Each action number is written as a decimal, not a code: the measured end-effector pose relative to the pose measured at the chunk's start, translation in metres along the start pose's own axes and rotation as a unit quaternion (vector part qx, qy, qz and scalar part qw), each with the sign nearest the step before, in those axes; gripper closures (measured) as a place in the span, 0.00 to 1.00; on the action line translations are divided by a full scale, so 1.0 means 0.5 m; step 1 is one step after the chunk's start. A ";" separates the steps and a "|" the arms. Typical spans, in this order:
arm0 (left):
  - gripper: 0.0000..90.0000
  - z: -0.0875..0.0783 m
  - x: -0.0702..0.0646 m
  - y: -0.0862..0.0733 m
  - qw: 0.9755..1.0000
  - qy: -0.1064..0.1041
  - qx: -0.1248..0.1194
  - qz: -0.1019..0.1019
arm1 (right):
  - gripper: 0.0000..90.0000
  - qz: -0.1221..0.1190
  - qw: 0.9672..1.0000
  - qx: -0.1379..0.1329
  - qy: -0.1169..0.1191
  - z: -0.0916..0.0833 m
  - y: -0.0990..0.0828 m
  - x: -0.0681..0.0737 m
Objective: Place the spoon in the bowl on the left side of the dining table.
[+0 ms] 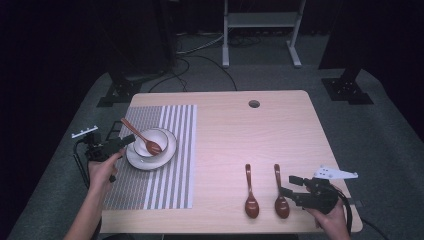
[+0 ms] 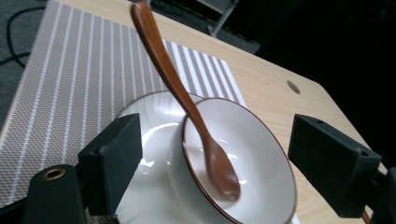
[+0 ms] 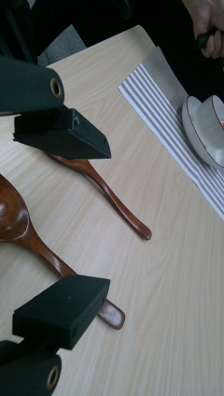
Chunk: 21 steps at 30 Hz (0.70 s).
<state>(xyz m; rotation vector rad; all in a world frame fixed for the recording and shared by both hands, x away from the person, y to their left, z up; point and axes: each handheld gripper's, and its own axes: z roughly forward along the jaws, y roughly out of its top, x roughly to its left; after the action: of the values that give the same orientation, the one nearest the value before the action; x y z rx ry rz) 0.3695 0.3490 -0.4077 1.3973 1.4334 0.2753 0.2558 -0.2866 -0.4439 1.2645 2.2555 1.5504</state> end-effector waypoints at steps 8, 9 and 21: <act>0.13 0.001 -0.026 -0.013 1.000 0.000 0.012 0.017 | 0.33 0.002 1.000 -0.003 -0.005 -0.007 -0.001 -0.003; 0.12 0.001 -0.028 -0.014 1.000 -0.001 0.013 0.021 | 0.33 0.001 1.000 -0.003 -0.005 -0.007 -0.001 -0.002; 0.11 0.007 -0.073 -0.027 0.998 -0.025 0.022 0.048 | 0.32 0.001 1.000 -0.004 -0.011 -0.008 -0.002 -0.002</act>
<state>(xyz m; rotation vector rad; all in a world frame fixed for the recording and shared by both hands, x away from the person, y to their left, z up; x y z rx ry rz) 0.3553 0.3131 -0.4013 1.5017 1.3417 0.2693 0.2537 -0.2901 -0.4431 1.2754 2.2339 1.5359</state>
